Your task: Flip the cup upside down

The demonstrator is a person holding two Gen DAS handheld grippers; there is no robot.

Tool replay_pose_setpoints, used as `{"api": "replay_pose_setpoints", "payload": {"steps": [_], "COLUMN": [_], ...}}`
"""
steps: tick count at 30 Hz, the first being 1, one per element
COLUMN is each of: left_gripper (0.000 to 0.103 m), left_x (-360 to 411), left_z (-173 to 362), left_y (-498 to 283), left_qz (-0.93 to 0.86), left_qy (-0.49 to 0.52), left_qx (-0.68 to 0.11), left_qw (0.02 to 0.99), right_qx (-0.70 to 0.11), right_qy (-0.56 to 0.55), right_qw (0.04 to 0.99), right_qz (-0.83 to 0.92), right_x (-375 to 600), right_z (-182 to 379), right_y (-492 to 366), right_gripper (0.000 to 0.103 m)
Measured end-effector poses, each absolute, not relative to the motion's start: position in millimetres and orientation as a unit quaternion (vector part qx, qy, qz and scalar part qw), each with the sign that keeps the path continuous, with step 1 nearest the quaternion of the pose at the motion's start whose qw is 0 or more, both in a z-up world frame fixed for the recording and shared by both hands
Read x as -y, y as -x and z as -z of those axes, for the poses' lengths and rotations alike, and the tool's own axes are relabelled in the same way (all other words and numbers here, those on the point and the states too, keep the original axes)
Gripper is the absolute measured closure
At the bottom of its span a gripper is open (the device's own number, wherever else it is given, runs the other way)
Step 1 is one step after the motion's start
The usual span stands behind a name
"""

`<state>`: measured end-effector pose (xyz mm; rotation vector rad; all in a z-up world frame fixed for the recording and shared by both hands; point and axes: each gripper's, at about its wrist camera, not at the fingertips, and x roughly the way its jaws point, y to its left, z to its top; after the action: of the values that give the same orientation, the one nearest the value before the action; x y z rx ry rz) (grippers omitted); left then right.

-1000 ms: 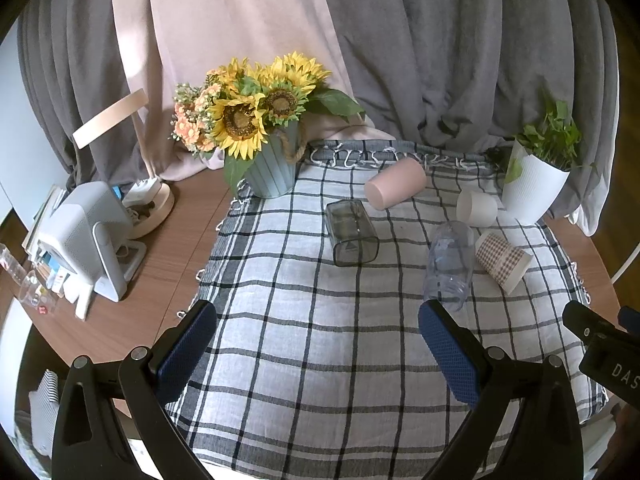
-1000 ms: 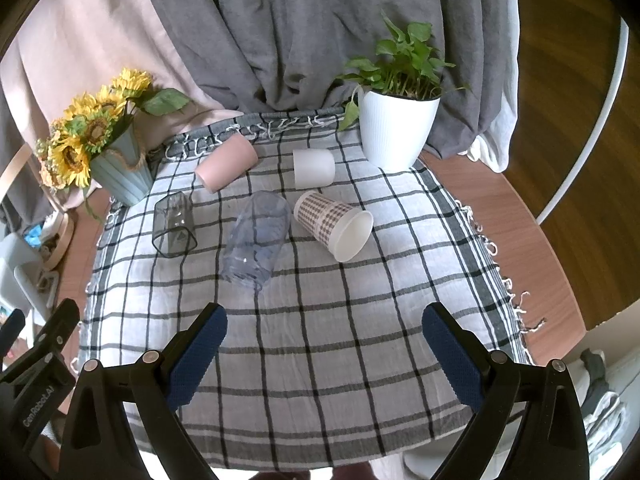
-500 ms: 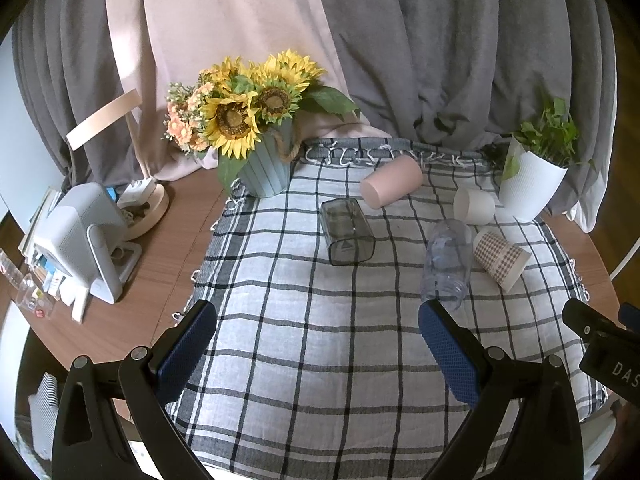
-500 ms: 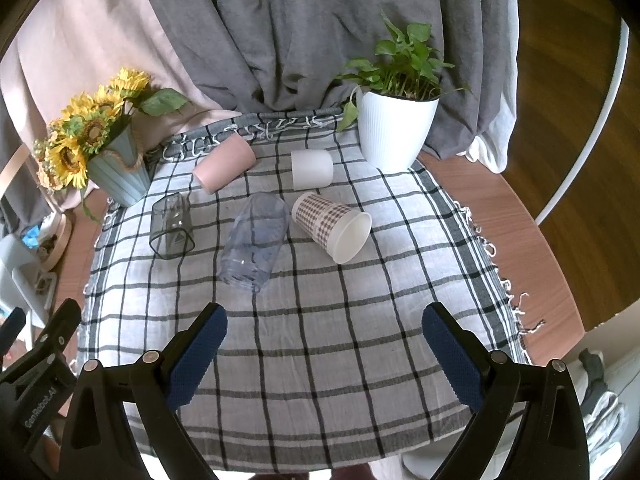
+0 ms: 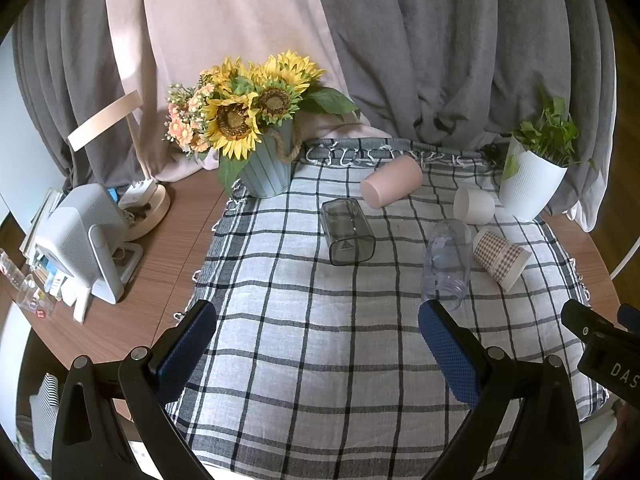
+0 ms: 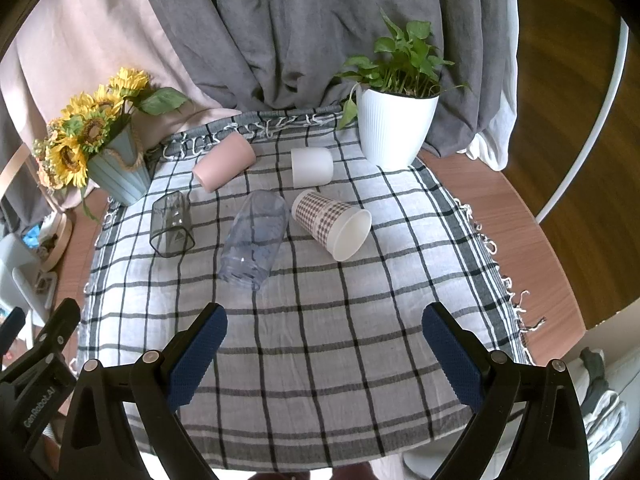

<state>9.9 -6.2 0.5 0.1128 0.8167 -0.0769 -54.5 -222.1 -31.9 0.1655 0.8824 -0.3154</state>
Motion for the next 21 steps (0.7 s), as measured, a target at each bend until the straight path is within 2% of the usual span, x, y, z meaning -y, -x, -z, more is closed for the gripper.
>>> {"api": "replay_pose_setpoints", "payload": {"steps": [21], "left_gripper": [0.000], "left_x": [5.1], "left_z": [1.6], "left_y": [-9.1], "left_qz": [0.040], "left_qy": [-0.054], "left_qx": [-0.401], "left_qw": [0.914], "right_qx": [-0.426], "right_qy": [-0.079], "right_qw": [0.888], "right_qz": [0.152], "right_x": [222.1], "right_z": [33.4], "right_y": [51.4], "right_gripper": [0.004]}}
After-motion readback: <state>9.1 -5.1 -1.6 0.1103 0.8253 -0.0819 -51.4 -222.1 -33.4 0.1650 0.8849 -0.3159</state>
